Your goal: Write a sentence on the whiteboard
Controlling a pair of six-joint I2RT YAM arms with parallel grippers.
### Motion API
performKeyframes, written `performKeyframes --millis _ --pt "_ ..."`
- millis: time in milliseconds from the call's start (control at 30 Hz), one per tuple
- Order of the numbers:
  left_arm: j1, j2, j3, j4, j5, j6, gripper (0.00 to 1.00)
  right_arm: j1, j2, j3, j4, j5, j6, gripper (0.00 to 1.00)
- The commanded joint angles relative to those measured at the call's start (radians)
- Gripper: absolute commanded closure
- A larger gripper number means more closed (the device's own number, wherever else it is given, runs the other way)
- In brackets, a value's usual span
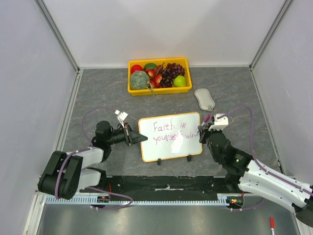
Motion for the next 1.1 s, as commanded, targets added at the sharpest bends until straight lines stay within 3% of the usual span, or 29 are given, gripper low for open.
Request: performKeyframes --millis 0,233,633,1067 --pt "0.002 0.010 0.006 -0.004 -0.078 0.086 0.98 -0.004 -0.023 -0.023 -0.030 0.000 0.035 1.00" --pt "0.002 0.010 0.006 -0.004 -0.079 0.087 0.98 -0.004 -0.034 -0.036 -0.047 -0.015 0.052 1.00" --pt "0.002 0.011 0.007 -0.004 -0.079 0.087 0.98 -0.004 -0.058 0.107 -0.053 0.026 -0.009 1.00" --pt "0.002 0.011 0.006 -0.004 -0.079 0.087 0.98 -0.009 0.017 0.076 -0.004 0.068 -0.037 1.00"
